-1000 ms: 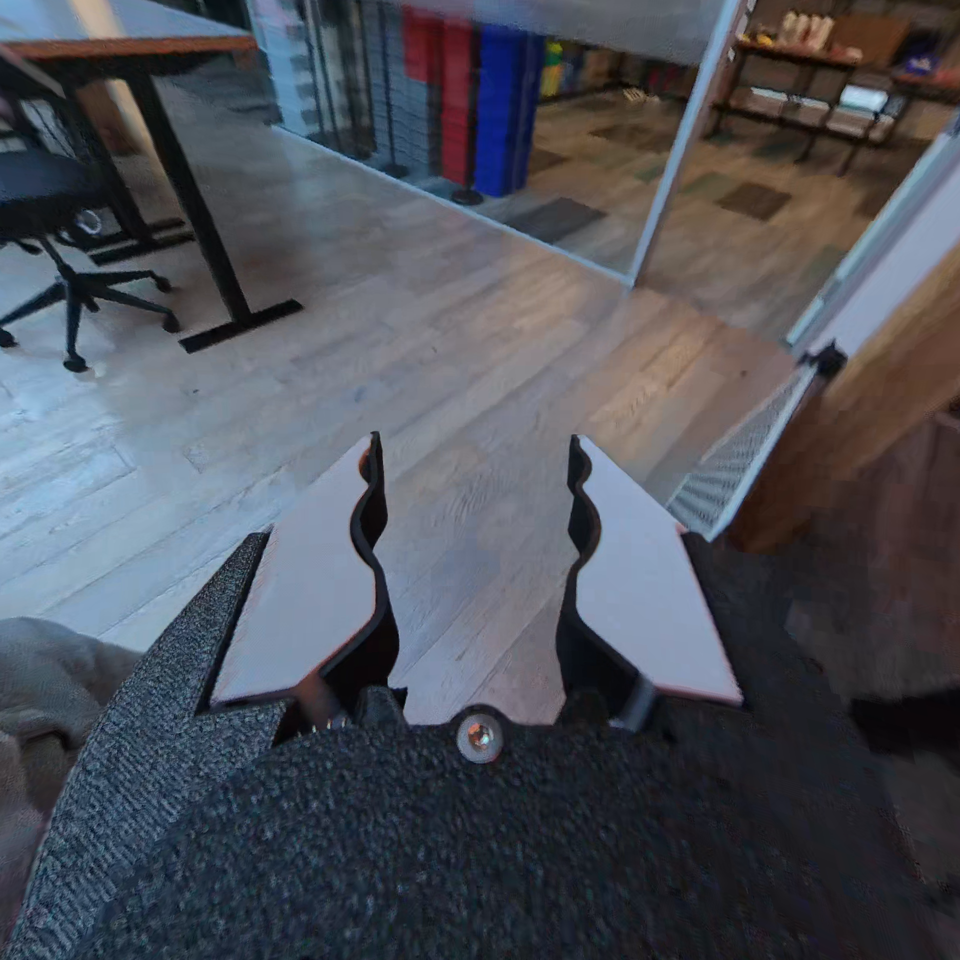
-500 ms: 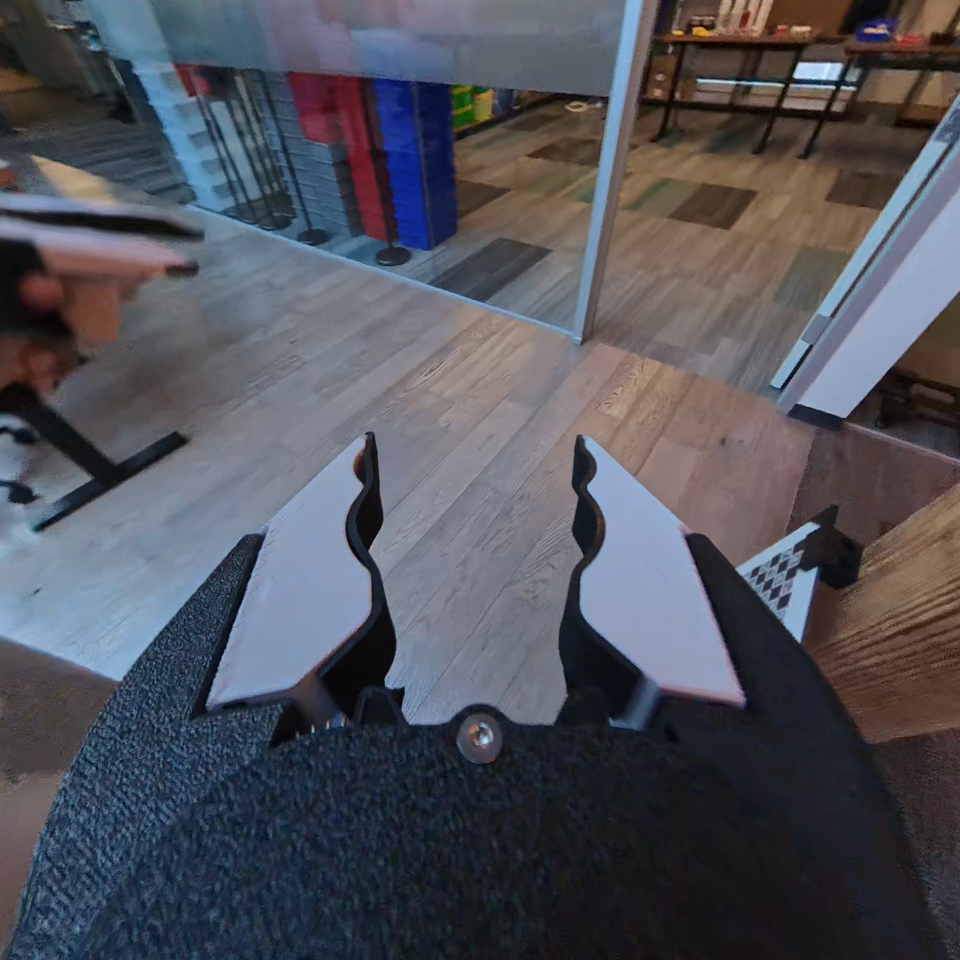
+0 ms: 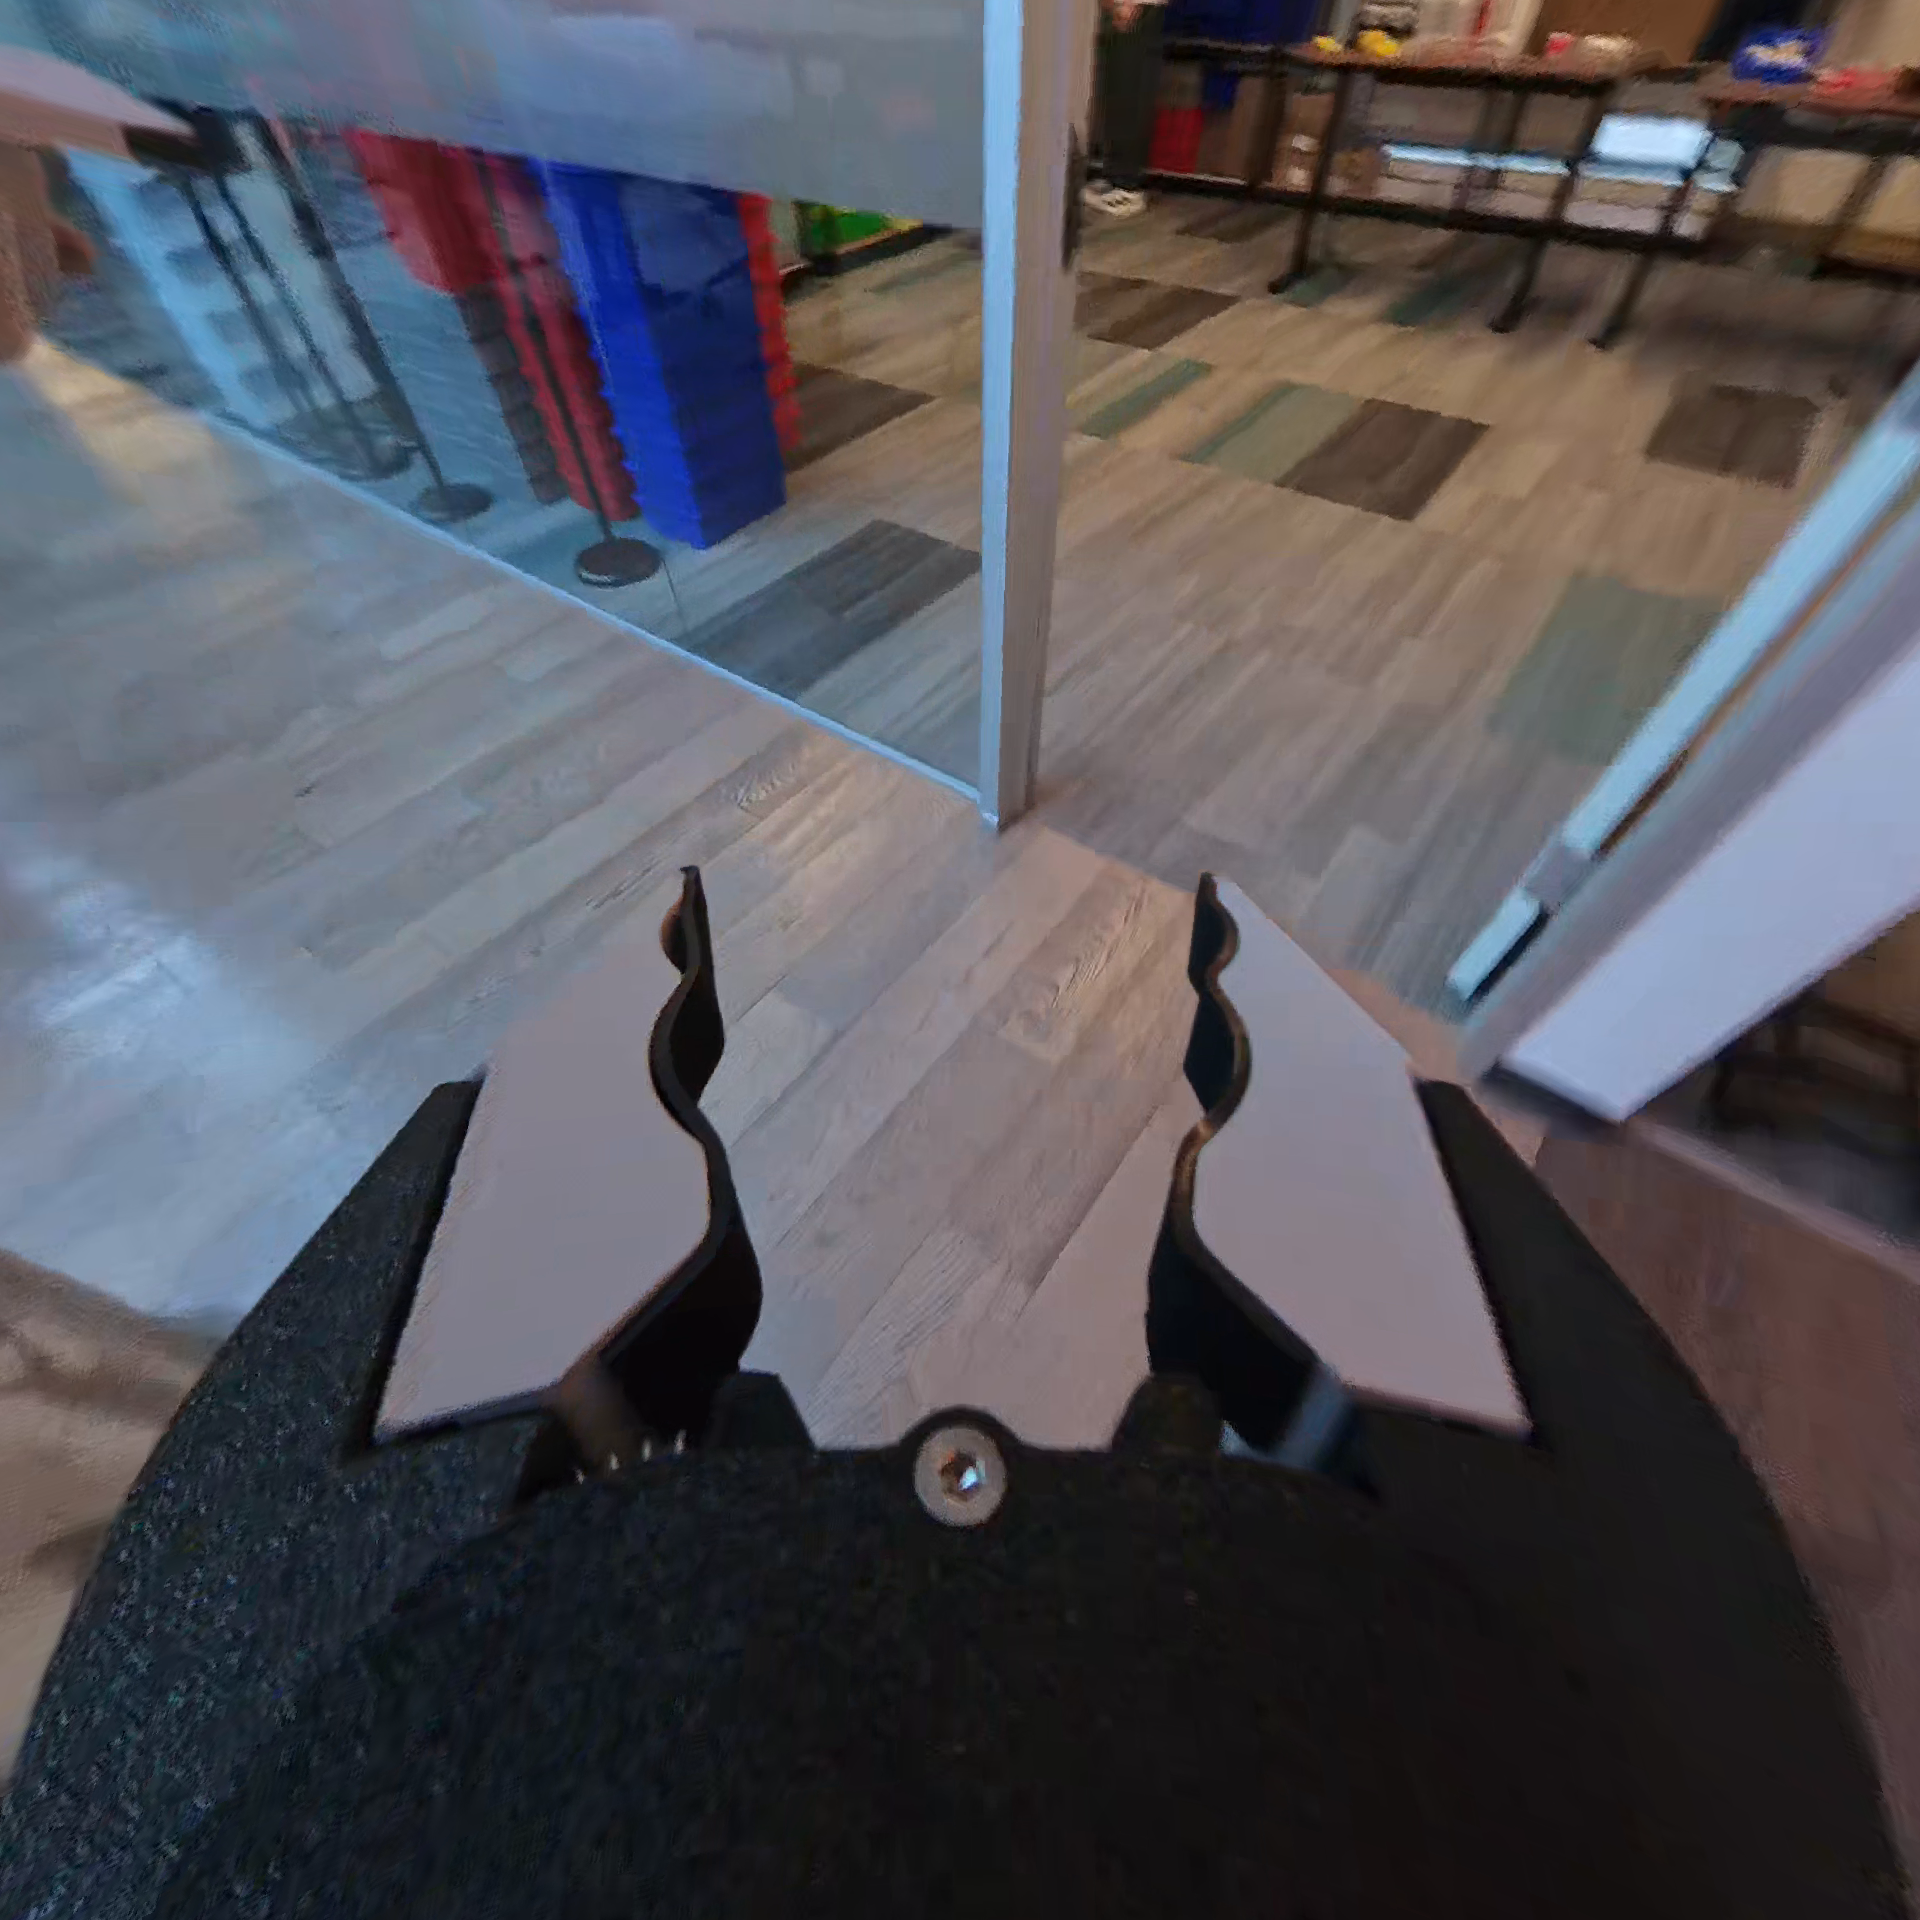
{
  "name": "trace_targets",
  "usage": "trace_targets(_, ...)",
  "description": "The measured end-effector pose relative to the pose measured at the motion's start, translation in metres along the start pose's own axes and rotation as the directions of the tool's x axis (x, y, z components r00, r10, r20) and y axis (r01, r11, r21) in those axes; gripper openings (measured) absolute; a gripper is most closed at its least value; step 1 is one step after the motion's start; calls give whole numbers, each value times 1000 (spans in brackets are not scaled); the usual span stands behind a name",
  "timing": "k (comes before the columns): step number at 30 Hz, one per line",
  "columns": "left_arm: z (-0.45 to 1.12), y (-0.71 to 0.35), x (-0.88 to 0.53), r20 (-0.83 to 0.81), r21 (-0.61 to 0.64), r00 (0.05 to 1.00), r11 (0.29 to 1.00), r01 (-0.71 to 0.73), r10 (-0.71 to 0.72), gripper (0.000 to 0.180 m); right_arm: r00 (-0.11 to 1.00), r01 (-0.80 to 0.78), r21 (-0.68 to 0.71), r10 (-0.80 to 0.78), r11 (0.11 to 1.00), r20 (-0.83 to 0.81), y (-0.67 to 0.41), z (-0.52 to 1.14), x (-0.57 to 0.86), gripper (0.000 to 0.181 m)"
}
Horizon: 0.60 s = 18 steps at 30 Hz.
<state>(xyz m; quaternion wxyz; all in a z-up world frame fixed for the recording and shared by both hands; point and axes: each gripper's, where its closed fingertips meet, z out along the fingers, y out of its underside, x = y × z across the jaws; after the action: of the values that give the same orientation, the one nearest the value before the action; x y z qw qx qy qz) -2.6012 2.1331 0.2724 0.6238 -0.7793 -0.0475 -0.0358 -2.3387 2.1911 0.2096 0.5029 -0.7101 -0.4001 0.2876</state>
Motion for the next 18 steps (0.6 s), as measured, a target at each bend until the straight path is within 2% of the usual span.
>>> trace_targets(5, 163, -32, -101, 42, -100, 999, 995, -9, 13, 61, 975, 172, 57, -178, 983, 132, -157, 203, 115, 93)
trace_targets(6, 206, -31, -124, 24, -112, 1000, 994, 10, -8, 57, 967, 199, 59, -206, 978, 148, -171, 246, 139, 93)
trace_targets(7, 248, -29, -146, -2, -114, 1000, 993, 23, -24, 45, 960, 227, 61, -234, 972, 153, -179, 289, 163, 92)
trace_targets(9, 340, -32, -195, -8, -73, 999, 997, 30, -31, 34, 956, 256, 38, -259, 966, 135, -181, 376, 214, 89)
trace_targets(14, 584, -117, -299, -46, 24, 998, 999, -37, 38, 32, 996, 68, -45, -65, 997, 63, -205, 561, 316, 88)
trace_targets(18, 756, -250, -357, -104, 117, 976, 977, -178, 191, 31, 997, 57, -75, -53, 996, 62, -264, 678, 390, 83)
